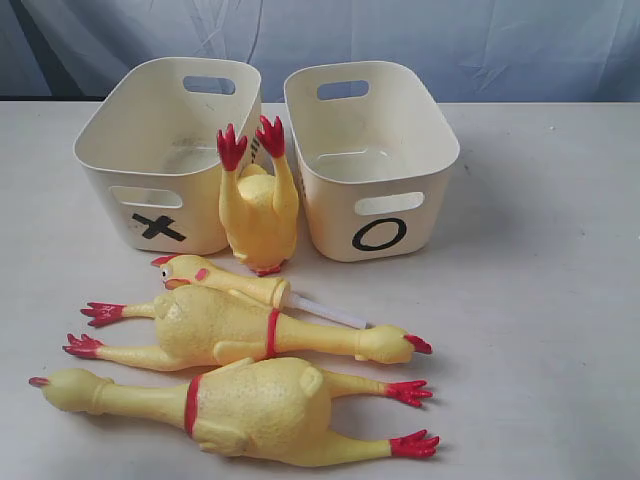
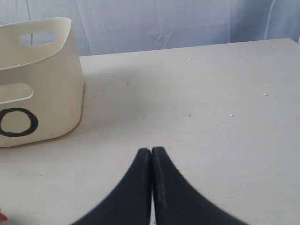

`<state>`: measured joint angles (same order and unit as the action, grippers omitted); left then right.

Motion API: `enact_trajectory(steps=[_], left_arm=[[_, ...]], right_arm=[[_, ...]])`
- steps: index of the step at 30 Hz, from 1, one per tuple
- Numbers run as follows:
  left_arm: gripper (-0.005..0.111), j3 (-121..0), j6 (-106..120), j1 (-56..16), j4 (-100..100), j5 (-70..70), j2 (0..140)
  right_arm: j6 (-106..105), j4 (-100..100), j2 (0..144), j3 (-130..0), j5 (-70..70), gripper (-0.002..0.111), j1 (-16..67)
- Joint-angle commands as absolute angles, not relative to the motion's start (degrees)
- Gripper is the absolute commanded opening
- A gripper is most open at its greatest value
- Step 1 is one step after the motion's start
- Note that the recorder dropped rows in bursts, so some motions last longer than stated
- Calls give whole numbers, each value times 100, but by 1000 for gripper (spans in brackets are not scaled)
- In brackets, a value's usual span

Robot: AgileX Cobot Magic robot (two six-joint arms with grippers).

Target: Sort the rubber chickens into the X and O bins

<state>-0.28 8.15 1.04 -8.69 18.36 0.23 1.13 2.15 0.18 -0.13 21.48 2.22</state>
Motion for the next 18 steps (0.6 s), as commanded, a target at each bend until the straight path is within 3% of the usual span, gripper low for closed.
enact_trajectory(steps=[1, 6, 11, 18], left_arm=[[0, 0, 856, 112, -821, 1763, 0], [0, 0, 1112, 112, -31, 1214, 0], [0, 0, 653, 112, -1491, 352, 0], [0, 0, 119, 112, -1323, -1871, 0]], right_arm=[[114, 207, 0, 0, 2080, 0, 241], [114, 207, 0, 0, 2080, 0, 241], [114, 207, 0, 0, 2080, 0, 241], [114, 207, 0, 0, 2080, 0, 241]])
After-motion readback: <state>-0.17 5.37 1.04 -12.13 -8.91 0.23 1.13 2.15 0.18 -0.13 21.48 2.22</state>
